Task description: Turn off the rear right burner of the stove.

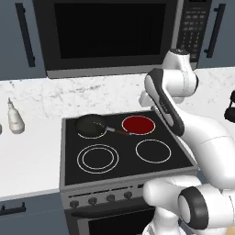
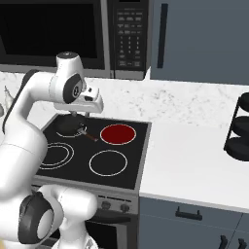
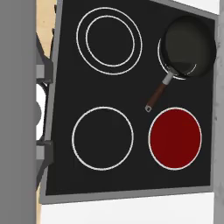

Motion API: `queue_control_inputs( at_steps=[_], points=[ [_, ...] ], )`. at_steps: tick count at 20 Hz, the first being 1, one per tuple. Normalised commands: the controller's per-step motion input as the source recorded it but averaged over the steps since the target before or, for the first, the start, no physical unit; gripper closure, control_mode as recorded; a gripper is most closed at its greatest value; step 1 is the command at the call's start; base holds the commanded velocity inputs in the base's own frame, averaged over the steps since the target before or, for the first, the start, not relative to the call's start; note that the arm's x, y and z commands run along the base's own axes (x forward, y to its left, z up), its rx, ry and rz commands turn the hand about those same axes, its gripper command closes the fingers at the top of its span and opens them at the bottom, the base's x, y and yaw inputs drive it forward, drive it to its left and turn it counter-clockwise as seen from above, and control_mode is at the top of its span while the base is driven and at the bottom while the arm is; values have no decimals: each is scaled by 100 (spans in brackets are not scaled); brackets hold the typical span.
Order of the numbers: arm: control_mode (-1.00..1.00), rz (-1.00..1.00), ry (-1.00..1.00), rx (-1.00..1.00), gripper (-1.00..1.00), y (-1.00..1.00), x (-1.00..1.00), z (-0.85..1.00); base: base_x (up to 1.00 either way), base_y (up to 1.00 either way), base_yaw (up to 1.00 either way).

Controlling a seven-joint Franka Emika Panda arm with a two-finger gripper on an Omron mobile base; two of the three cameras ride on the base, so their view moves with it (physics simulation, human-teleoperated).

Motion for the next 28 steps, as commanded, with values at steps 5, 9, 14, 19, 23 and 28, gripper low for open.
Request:
queue_control_inputs(
  at_steps=[5, 9, 14, 19, 23, 28],
  points=[
    [-100, 0, -4, 0, -100, 0, -31, -1, 0, 0, 0],
    [100, 0, -2, 0, -100, 0, -8, 0, -3, -7, 0],
    [100, 0, 0, 0, -100, 0, 0, 0, -8, -33, 0],
    [100, 0, 0, 0, -100, 0, 0, 0, -8, -49, 0],
    [100, 0, 0, 0, -100, 0, 0, 0, -12, -49, 0],
    [100, 0, 0, 0, -100, 0, 0, 0, -8, -40, 0]
  ],
)
